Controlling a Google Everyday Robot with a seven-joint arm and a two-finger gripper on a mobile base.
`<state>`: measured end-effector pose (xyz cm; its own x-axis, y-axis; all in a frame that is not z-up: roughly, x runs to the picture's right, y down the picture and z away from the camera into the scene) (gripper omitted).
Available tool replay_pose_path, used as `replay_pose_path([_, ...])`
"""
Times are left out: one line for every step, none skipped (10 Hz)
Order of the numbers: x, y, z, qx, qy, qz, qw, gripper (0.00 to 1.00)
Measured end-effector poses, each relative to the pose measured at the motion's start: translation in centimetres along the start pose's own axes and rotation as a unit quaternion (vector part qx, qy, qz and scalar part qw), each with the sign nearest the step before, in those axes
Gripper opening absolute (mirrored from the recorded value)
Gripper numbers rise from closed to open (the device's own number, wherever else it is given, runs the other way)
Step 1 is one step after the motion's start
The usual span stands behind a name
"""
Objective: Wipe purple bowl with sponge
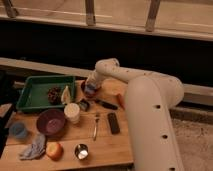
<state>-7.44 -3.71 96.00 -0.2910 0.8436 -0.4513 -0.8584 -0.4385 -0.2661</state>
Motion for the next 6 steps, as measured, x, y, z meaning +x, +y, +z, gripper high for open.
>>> replay_pose_path([0.0, 0.2, 0.0, -0.001, 0.001, -0.002, 1.0, 0.55])
replay_pose_path([0.0, 0.3, 0.1, -0.001, 0.003, -0.005, 1.0, 0.55])
replay_pose_path([0.0, 0.5, 0.2, -0.002, 0.004, -0.008, 1.0, 0.55])
replay_pose_path([0.0, 0.7, 0.2, -0.002, 0.005, -0.012, 0.9999, 0.55])
replay_pose_path([0.1, 1.0, 0.3, -0.001, 0.009, -0.02, 0.9998, 0.55])
replay_pose_path([0.1, 1.4, 0.5, 0.001, 0.013, -0.029, 0.9995, 0.55])
